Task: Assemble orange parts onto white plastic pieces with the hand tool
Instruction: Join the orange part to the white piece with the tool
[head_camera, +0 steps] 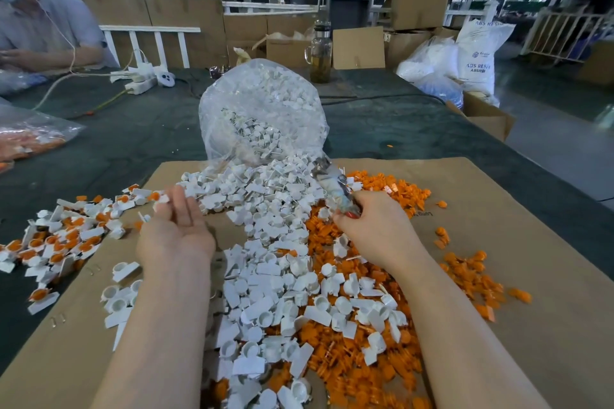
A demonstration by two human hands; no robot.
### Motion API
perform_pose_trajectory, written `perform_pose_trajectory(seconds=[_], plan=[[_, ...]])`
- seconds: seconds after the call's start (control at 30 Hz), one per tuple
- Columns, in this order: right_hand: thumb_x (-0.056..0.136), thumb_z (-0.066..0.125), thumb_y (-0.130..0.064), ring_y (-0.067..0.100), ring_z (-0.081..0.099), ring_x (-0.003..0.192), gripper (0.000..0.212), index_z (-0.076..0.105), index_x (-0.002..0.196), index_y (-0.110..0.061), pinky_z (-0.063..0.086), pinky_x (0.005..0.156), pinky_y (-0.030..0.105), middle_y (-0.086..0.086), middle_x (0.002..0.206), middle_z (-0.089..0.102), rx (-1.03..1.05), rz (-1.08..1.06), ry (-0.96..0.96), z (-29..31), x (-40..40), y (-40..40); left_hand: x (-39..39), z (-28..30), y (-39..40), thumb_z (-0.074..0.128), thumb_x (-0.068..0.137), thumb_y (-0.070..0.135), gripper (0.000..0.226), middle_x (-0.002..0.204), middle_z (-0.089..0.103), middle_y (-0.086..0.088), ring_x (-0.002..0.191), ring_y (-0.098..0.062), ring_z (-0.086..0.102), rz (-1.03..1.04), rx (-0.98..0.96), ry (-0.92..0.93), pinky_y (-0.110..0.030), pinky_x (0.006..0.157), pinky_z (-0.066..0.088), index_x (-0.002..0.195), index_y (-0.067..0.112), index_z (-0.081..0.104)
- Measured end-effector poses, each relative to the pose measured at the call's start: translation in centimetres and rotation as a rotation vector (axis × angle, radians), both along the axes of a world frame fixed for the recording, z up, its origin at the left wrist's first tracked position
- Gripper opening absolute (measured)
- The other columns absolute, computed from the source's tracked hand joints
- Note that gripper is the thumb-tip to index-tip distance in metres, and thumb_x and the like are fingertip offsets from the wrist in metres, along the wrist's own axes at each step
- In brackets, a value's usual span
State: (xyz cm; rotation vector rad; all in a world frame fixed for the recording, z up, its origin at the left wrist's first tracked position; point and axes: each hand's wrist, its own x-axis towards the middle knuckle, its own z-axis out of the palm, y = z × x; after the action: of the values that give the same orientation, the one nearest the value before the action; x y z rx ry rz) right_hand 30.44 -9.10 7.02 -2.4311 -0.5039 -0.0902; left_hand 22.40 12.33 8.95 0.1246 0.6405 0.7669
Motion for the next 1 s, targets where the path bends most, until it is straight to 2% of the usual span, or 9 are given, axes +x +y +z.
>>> perform_pose_trajectory(seconds=[0.1,0.2,0.3,0.37,0.47,0.63,0.83,0.9,1.0], plan=[[0.091,0.059,-0.038,0.009,0.054,0.061,0.024,0.051,0.071,-0.028,0.036,0.05,0.024,-0.008,0.071,0.057,-0.073,0.015,-0.025,-0.1,-0.1,0.2,-0.3,0.0,0.3,0.034,0.107,0.012,0.031,0.1,0.071,0.003,0.082,-0.003,0.07,0.045,0.001,-0.049,-0.02,0.079,0.058,0.12,0.011,0.062],[0.09,0.059,-0.035,0.009,0.055,0.063,0.023,0.049,0.07,-0.029,0.04,0.05,0.026,-0.009,0.071,0.057,-0.136,0.06,-0.064,-0.2,-0.4,0.6,-0.1,-0.2,0.2,0.039,0.105,0.011,0.027,0.106,0.071,0.003,0.088,-0.005,0.07,0.005,0.069,-0.022,-0.021,0.083,0.057,0.122,0.01,0.06],[0.088,0.06,-0.034,0.007,0.052,0.064,0.026,0.045,0.068,-0.028,0.037,0.048,0.025,-0.012,0.071,0.053,-0.176,0.092,-0.101,-0.3,-0.7,1.2,0.1,-0.1,-0.3,0.06,0.097,0.015,0.014,0.083,0.073,0.005,0.064,-0.001,0.066,-0.169,0.26,0.174,-0.015,0.061,0.054,0.103,0.008,0.069],[0.088,0.06,-0.037,0.01,0.055,0.071,0.017,0.05,0.077,-0.03,0.044,0.052,0.027,-0.014,0.077,0.053,-0.203,0.118,-0.11,-0.4,-0.8,1.5,0.5,-0.1,-0.8,0.065,0.094,0.018,0.011,0.068,0.069,0.007,0.052,0.0,0.059,-0.318,0.437,0.329,-0.014,0.051,0.048,0.097,0.01,0.071],[0.087,0.061,-0.039,0.015,0.057,0.079,0.01,0.055,0.087,-0.031,0.048,0.059,0.03,-0.011,0.084,0.058,-0.255,0.158,-0.101,-0.5,-0.9,1.8,1.1,-0.2,-1.5,0.067,0.093,0.019,0.008,0.068,0.07,0.006,0.046,-0.001,0.056,-0.424,0.568,0.427,-0.016,0.043,0.046,0.096,0.012,0.07],[0.085,0.063,-0.036,0.015,0.056,0.076,0.009,0.059,0.091,-0.03,0.042,0.054,0.027,-0.01,0.083,0.058,-0.3,0.144,-0.119,-0.7,-1.0,2.0,1.1,-0.4,-2.1,0.066,0.093,0.015,0.005,0.074,0.073,0.005,0.063,-0.008,0.058,-0.543,0.834,0.519,-0.021,0.047,0.047,0.09,0.018,0.069],[0.087,0.059,-0.037,0.011,0.054,0.068,0.012,0.051,0.084,-0.029,0.04,0.049,0.026,-0.01,0.076,0.054,-0.301,0.053,-0.149,-1.0,-0.5,1.5,0.8,-0.8,-2.8,0.075,0.084,0.011,0.009,0.075,0.071,-0.001,0.065,-0.015,0.058,-0.805,1.257,0.634,-0.029,0.059,0.05,0.085,0.02,0.072],[0.089,0.058,-0.042,0.01,0.053,0.067,0.016,0.051,0.085,-0.028,0.043,0.051,0.028,-0.01,0.075,0.054,-0.253,0.026,-0.15,-0.9,-0.4,1.3,0.8,-0.9,-3.2,0.077,0.081,0.011,0.014,0.079,0.072,0.002,0.064,-0.008,0.061,-0.863,1.444,0.671,-0.021,0.06,0.051,0.084,0.025,0.072],[0.09,0.058,-0.045,0.01,0.055,0.07,0.019,0.052,0.089,-0.027,0.047,0.055,0.028,-0.012,0.077,0.053,-0.164,-0.011,-0.129,-0.6,-0.1,1.0,1.0,-1.0,-3.7,0.078,0.081,0.012,0.016,0.076,0.07,0.007,0.055,0.002,0.059,-0.915,1.604,0.688,-0.011,0.048,0.047,0.083,0.026,0.071]])
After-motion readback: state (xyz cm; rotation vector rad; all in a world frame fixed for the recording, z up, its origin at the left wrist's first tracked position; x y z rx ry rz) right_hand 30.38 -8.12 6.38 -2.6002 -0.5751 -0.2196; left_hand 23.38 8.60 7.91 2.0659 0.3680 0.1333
